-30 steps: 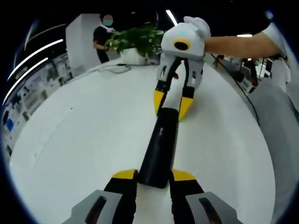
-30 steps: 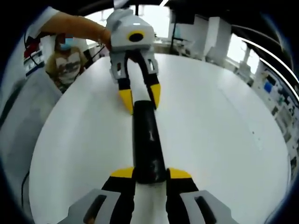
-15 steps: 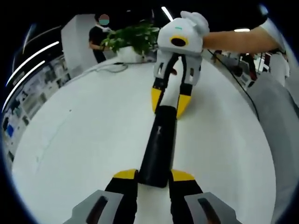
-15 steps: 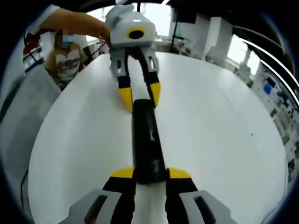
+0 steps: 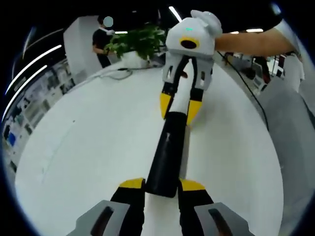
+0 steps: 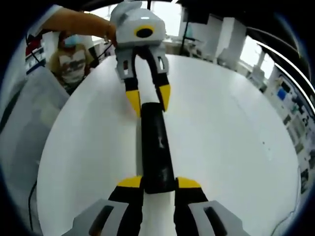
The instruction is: Press the specified remote control buttons in sequence, fully releasing each button before pressing the next.
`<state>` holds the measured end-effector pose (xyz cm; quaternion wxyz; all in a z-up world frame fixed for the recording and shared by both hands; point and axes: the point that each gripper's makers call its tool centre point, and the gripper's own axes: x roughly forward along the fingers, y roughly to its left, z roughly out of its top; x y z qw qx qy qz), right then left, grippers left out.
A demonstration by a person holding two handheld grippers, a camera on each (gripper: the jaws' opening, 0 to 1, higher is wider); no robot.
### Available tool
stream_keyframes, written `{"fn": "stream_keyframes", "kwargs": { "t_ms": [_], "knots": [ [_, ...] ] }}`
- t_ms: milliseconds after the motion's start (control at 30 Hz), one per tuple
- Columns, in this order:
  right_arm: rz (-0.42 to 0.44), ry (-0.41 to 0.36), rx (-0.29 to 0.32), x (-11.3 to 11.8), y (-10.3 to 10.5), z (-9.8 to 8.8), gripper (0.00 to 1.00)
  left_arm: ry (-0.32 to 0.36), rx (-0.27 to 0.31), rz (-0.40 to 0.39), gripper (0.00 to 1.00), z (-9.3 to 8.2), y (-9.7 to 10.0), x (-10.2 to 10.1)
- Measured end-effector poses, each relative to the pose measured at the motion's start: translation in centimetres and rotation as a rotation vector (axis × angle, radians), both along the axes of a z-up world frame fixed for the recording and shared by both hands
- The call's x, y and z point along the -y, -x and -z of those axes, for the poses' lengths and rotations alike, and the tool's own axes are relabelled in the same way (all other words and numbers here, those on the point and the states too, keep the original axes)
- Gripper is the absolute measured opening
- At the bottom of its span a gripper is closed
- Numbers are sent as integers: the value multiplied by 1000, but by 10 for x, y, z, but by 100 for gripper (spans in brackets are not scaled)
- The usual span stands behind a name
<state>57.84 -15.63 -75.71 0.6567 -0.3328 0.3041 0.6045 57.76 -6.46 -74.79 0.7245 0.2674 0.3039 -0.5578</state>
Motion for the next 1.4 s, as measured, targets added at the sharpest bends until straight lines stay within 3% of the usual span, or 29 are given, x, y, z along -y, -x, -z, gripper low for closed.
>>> {"fn": "stream_keyframes", "kwargs": {
  "t_ms": [367, 933, 1400],
  "knots": [
    [-11, 3, 20, 4, 37, -19, 20, -4, 3, -7, 24, -15, 35, 0],
    [-19, 3, -1, 7, 109, -9, 20, -31, -15, -4, 24, -7, 108, 4],
    [-7, 2, -22, 7, 142, 8, 20, -66, -27, 12, 24, 8, 140, 7]
  ]
}}
